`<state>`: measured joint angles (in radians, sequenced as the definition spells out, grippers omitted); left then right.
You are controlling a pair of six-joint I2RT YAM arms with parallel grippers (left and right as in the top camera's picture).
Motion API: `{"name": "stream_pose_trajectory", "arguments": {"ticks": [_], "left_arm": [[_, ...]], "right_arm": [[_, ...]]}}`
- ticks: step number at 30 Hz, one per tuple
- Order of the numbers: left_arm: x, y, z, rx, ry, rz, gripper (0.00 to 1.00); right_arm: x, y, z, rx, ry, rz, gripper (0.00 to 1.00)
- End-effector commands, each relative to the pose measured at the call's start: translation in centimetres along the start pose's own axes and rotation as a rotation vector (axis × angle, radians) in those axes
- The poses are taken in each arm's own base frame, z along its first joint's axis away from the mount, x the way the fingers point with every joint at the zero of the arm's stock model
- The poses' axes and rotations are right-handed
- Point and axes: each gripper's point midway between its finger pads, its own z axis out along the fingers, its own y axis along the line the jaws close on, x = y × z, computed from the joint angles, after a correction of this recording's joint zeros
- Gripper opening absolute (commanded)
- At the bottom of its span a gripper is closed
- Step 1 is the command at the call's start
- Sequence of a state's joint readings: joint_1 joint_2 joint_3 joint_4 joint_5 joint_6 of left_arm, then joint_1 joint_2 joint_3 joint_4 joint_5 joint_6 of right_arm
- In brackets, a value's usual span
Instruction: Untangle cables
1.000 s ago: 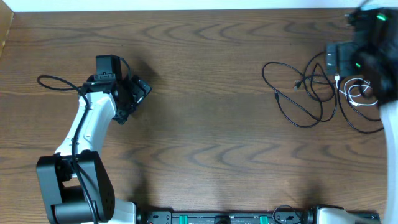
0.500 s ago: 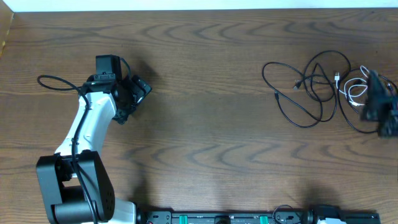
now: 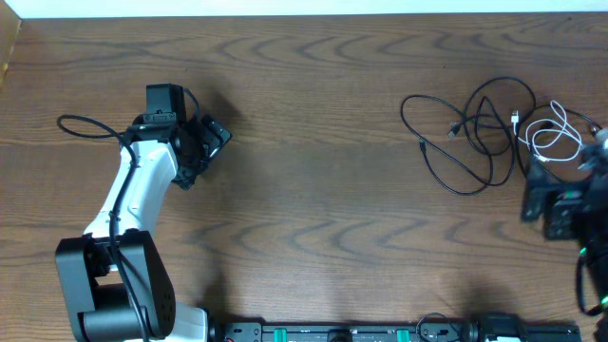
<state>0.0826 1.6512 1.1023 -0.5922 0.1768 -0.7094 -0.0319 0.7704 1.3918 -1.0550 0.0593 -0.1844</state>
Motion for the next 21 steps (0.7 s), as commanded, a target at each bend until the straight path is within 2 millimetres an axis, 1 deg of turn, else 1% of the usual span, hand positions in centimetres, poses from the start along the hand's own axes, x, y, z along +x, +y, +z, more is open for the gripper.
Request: {"name": "stream_pose_trajectory", "arguments": {"ticks": [1,6,7,11,17,21], "left_arm": [[-0.4,0.0,-0.2,-0.006,-0.014,0.001,1.0],[-0.4,0.0,-0.2,-0.006,-0.014,0.001,0.99],[-0.4,0.0,-0.2,-0.006,-0.014,0.001,1.0],[-0.4,0.0,-0.2,-0.006,-0.014,0.001,1.0],[-0.4,0.0,-0.2,-0.006,-0.014,0.001,1.0],[-0.4,0.0,-0.2,-0.006,-0.014,0.001,1.0]], "right_arm": [[3.8,1.7,0.1,-0.05,0.035,-0.014,0.99],[9.3,3.2,0.7,-0.085,0.103,-0.032,0.99],[11.3,3.6,0.8,-0.099,0.136,-0.04,0.99],[15.9,4.6,0.7,-0.129,0.233,-0.059,0.99],[17.8,5.1,1.9,-0.131,0.238,-0.06,0.99],[18.6,5.3,2.5,-0.134,0.257,-0.062,0.99]]}}
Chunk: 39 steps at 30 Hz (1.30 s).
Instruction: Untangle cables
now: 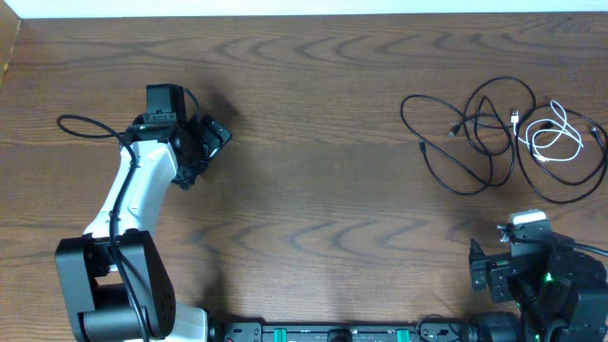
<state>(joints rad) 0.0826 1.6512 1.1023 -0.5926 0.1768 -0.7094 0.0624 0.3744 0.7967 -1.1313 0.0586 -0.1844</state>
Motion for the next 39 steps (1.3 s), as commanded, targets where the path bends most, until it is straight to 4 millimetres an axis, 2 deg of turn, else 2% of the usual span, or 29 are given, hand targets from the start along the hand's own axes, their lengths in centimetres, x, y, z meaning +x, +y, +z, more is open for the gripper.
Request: {"name": "stream_pose_trajectory", "arguments": {"ticks": [1,13,18,22,27,29,34,36,39], "left_arm": [[-0.4,0.0,-0.2,-0.005,-0.014,0.001,1.0],[-0.4,0.0,-0.2,-0.005,-0.014,0.001,1.0],[-0.4,0.0,-0.2,-0.005,-0.014,0.001,0.99],[-0.4,0.0,-0.2,-0.005,-0.014,0.001,1.0],[-0.4,0.0,-0.2,-0.005,-0.014,0.001,1.0],[-0.4,0.0,-0.2,-0.005,-0.014,0.001,1.0],[-0.4,0.0,-0.2,-0.005,-0.014,0.001,1.0],[-0.4,0.0,-0.2,-0.005,-0.014,0.001,1.0],[-0.4,0.0,-0.2,-0.005,-0.014,0.001,1.0]], "right_arm": [[0.4,0.2,0.5,-0.006,0.006,0.005,0.99],[0.7,0.3,0.7,-0.004,-0.003,0.006,0.99],[0.8,0.3,0.3,0.013,-0.097,0.011,0.99],[-0.2,0.0,-0.3,0.042,-0.258,0.021,0.99],[0.1,0.1,0.3,0.053,-0.32,0.025,0.99],[-0.9,0.0,0.6,0.06,-0.366,0.027,0.99],[-6.3,-1.0,0.5,0.111,-0.641,0.044,0.99],[-6.9,-1.1,0.6,0.12,-0.687,0.047,0.99],[-6.6,-1.0,1.3,0.118,-0.68,0.046,0.99]]}}
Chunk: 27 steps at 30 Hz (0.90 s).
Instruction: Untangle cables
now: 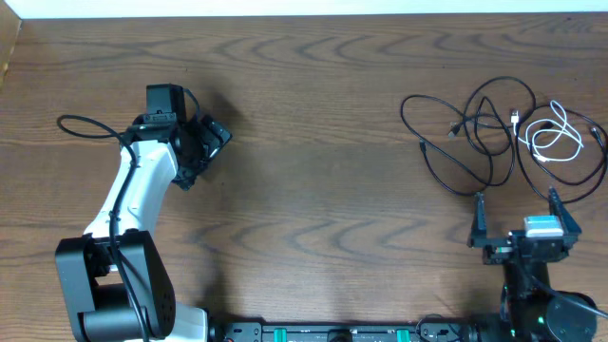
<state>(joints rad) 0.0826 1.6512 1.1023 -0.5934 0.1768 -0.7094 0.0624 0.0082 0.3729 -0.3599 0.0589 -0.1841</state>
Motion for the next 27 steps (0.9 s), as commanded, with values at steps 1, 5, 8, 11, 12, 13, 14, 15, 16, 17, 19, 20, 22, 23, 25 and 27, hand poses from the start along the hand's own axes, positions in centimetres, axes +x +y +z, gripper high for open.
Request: {"name": "stream_pose_trajectory", "arguments": {"ticks": [1,5,8,11,12,13,14,15,16,17,19,20,22,23,25,27], "left_arm": [[-0.4,0.0,-0.2,-0.005,-0.015,0.001,1.0],[-0.4,0.0,-0.2,-0.005,-0.015,0.001,1.0],[-0.4,0.0,-0.2,-0.005,-0.015,0.001,0.99],[-0.4,0.0,-0.2,-0.005,-0.015,0.001,1.0],[-0.4,0.0,-0.2,-0.005,-0.015,0.001,1.0],[-0.4,0.0,-0.2,-0.005,-0.015,0.001,0.99],[-0.4,0.0,-0.2,-0.005,-0.015,0.001,1.0],[-0.4,0.0,-0.2,-0.005,-0.015,0.001,1.0],[-0.4,0.0,-0.2,-0.005,-0.015,0.001,1.0],[-0.4,0.0,-0.2,-0.005,-0.015,0.001,1.0],[-0.4,0.0,-0.2,-0.005,-0.015,0.001,0.99],[-0.4,0.0,-0.2,-0.005,-0.015,0.001,1.0],[-0.4,0.0,-0.2,-0.005,-0.015,0.001,0.99],[-0.4,0.0,-0.2,-0.005,-0.015,0.001,1.0],[-0.4,0.0,-0.2,-0.005,-0.015,0.001,1.0],[-0.4,0.0,-0.2,-0.005,-0.015,0.001,1.0]], "right_arm": [[1.6,0.5,0.5,-0.012,0.028,0.006,0.99],[2.4,0.6,0.9,-0.013,0.034,0.006,0.99],[2.4,0.7,1.6,-0.004,-0.014,0.008,0.99],[3.7,1.0,2.2,-0.006,-0.005,0.008,0.99],[4.4,1.1,2.3,-0.009,0.011,0.007,0.99],[5.1,1.2,2.4,-0.011,0.024,0.006,0.99],[5.9,1.4,2.6,-0.014,0.04,0.005,0.99],[6.5,1.5,2.7,-0.017,0.053,0.004,0.99],[7.0,1.6,2.8,-0.018,0.065,0.004,0.99],[7.5,1.7,2.8,-0.02,0.075,0.003,0.99],[8.0,1.8,2.9,-0.022,0.085,0.002,0.99],[8.1,1.8,2.9,-0.022,0.088,0.002,0.99],[8.1,1.8,2.9,-0.022,0.085,0.002,0.99],[8.0,1.8,2.9,-0.021,0.081,0.003,0.99],[7.7,1.7,3.0,-0.019,0.069,0.003,0.99],[7.2,1.6,3.0,-0.015,0.048,0.005,0.99]]}}
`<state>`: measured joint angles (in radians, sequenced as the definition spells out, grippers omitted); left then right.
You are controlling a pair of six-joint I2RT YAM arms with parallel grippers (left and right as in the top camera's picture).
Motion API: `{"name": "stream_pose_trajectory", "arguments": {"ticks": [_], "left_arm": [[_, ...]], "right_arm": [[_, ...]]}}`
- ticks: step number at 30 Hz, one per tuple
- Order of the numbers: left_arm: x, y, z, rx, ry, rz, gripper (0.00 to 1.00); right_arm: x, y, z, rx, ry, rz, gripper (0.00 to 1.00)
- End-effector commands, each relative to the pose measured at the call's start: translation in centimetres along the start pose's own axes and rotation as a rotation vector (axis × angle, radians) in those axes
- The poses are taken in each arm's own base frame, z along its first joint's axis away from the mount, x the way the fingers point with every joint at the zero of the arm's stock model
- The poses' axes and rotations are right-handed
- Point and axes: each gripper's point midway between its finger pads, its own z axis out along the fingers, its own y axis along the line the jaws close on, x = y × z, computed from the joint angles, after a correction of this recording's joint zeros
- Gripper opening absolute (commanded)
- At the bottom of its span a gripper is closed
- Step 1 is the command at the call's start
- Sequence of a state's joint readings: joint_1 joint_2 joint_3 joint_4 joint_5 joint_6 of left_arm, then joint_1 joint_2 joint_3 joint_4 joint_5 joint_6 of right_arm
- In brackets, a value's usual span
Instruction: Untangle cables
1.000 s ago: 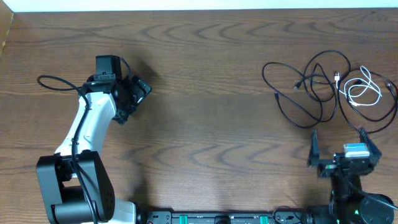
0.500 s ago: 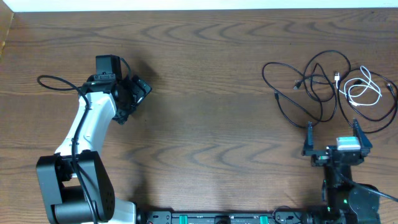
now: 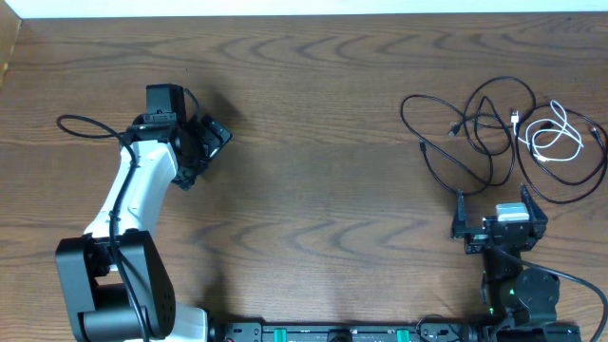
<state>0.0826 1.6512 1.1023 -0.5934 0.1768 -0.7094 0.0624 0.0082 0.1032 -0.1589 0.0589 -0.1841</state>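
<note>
A tangle of thin black cables [image 3: 472,133] lies at the far right of the table, with a coiled white cable [image 3: 555,141] inside the black loops on its right side. My right gripper [image 3: 492,194] sits just in front of the tangle, open, its fingers spread wide and nothing between them. Its right fingertip [image 3: 526,191] is close to the lower edge of a black loop; contact cannot be told. My left gripper [image 3: 215,134] is far off at the left. Whether its fingers are apart does not show from above.
A thin black wire loop [image 3: 81,124] lies beside the left arm [image 3: 133,190]. The table's far edge [image 3: 304,15] runs along the top. A black rail with green parts [image 3: 332,332] lines the near edge.
My right gripper, still open, has shifted a little left and farther onto the table, closer to the tangle. The cables and the left arm are unchanged.
My right arm first stood at the right edge, beside the white coil. It then sat low near the front edge, away from the cables. Later it faced the tangle with fingers spread, and now it stands just short of the black loops. The left arm never moved.
</note>
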Motion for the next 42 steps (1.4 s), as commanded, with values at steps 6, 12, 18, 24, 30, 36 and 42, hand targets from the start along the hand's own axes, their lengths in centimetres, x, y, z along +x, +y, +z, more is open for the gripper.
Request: {"name": "stream_pose_trajectory", "arguments": {"ticks": [6,12,18,24,30,36,42], "left_arm": [[-0.4,0.0,-0.2,-0.005,-0.015,0.001,1.0],[-0.4,0.0,-0.2,-0.005,-0.015,0.001,1.0],[-0.4,0.0,-0.2,-0.005,-0.015,0.001,1.0],[-0.4,0.0,-0.2,-0.005,-0.015,0.001,1.0],[-0.4,0.0,-0.2,-0.005,-0.015,0.001,1.0],[-0.4,0.0,-0.2,-0.005,-0.015,0.001,1.0],[-0.4,0.0,-0.2,-0.005,-0.015,0.001,1.0]], "right_arm": [[-2.2,-0.3,-0.1,0.011,-0.096,0.014,0.99],[-5.2,-0.9,-0.4,0.051,-0.313,0.027,0.99],[-5.0,-0.7,-0.3,0.045,-0.3,0.025,0.99],[-1.1,0.0,0.6,0.015,-0.139,0.016,0.99],[2.4,0.9,0.8,-0.023,0.004,0.008,0.99],[2.4,0.9,0.8,-0.022,0.003,0.007,0.99],[2.4,0.9,0.8,-0.022,0.004,0.007,0.99]]}}
